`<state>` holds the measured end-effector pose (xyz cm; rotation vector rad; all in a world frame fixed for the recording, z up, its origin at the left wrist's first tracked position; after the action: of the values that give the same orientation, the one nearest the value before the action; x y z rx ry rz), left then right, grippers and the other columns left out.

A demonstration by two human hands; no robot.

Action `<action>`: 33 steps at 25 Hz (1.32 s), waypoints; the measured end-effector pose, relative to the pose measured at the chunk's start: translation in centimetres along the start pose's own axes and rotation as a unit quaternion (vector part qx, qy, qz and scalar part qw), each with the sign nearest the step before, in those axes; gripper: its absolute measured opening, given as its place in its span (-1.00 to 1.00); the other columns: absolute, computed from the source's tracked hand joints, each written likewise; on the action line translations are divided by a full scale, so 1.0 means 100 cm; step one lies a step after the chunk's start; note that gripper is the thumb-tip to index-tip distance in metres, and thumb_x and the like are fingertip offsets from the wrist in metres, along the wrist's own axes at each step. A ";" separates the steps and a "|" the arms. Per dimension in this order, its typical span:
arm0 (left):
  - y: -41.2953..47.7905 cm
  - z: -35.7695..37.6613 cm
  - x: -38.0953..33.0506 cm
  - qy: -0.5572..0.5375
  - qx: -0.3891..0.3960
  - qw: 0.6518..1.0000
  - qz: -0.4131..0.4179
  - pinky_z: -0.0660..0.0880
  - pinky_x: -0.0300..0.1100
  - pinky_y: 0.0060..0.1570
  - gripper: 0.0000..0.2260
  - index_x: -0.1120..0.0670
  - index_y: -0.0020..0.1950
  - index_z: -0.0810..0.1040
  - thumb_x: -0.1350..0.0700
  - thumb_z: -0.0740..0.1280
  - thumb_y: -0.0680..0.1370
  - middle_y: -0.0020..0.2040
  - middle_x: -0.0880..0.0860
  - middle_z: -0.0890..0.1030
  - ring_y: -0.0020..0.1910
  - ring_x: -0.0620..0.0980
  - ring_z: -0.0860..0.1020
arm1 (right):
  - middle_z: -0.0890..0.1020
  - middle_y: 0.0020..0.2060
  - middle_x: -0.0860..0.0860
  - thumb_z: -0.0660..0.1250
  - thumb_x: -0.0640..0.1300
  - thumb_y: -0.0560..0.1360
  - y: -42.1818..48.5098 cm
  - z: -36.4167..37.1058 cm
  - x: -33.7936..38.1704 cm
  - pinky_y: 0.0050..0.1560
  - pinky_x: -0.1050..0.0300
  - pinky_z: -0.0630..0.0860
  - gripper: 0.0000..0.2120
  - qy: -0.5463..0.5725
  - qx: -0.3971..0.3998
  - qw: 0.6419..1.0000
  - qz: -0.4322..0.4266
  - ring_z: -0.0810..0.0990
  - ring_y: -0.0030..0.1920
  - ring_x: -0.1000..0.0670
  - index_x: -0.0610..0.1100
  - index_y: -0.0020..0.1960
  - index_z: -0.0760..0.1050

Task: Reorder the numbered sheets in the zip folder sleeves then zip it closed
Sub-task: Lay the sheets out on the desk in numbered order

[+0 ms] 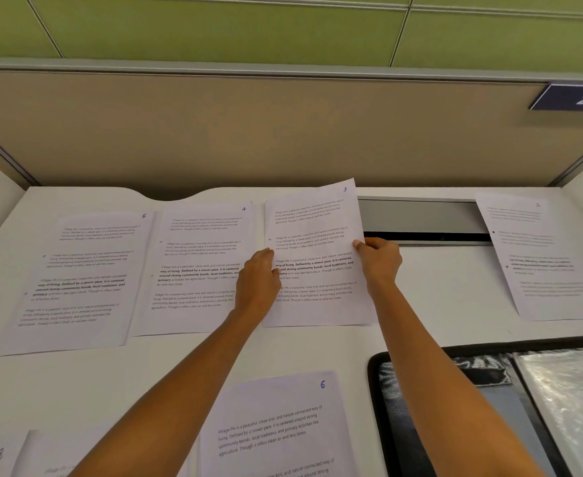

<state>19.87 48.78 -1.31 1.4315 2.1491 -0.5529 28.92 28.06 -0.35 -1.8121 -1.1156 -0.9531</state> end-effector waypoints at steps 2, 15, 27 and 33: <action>-0.001 0.000 0.000 0.003 -0.001 1.000 0.007 0.34 -0.09 0.34 -0.60 0.17 0.46 0.36 0.16 0.27 0.62 0.44 0.11 0.41 0.39 0.10 0.40 | 0.68 -0.07 -0.09 0.39 -0.14 0.52 -0.001 -0.001 -0.001 -0.03 0.03 0.60 -0.84 0.001 -0.002 1.000 0.001 0.65 -0.12 -0.11 -0.20 0.05 0.62; -0.026 -0.008 0.002 -0.038 -0.005 0.997 0.071 0.32 -0.13 0.35 -0.60 0.14 0.45 0.39 0.13 0.28 0.61 0.43 0.08 0.42 0.39 0.05 0.41 | 0.56 0.17 -0.09 0.42 -0.11 0.51 -0.024 -0.020 0.005 -0.02 0.14 0.46 -0.64 0.005 -0.062 0.997 -0.034 0.57 0.09 -0.10 -0.16 0.26 0.47; -0.128 -0.037 0.037 -0.063 0.040 0.996 0.054 0.44 -0.15 0.24 -0.69 0.08 0.30 0.54 0.07 0.35 0.57 0.29 0.05 0.56 0.23 0.02 0.54 | 0.61 0.03 -0.07 0.40 -0.16 0.52 -0.135 -0.059 -0.026 -0.06 0.21 0.41 -0.74 0.017 -0.040 0.999 -0.030 0.53 -0.04 0.01 -0.20 0.18 0.53; -0.171 -0.040 0.060 -0.046 0.059 0.996 0.044 0.43 -0.17 0.24 -0.68 0.09 0.31 0.53 0.05 0.34 0.58 0.30 0.06 0.55 0.23 0.02 0.54 | 0.66 -0.04 -0.09 0.42 -0.13 0.49 -0.185 -0.057 -0.063 0.07 -0.04 0.58 -0.80 -0.014 0.006 1.000 -0.001 0.63 -0.03 -0.15 -0.17 0.08 0.58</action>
<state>1.30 49.22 -0.72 1.5246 2.0004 -0.7078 8.62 26.48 0.77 -1.8200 -1.1376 -0.9221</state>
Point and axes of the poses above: each hand's wrist, its own y-axis towards the middle knuckle, its own z-axis out of the palm, x = y × z, the point moved 3 cm from there along y, towards the middle knuckle
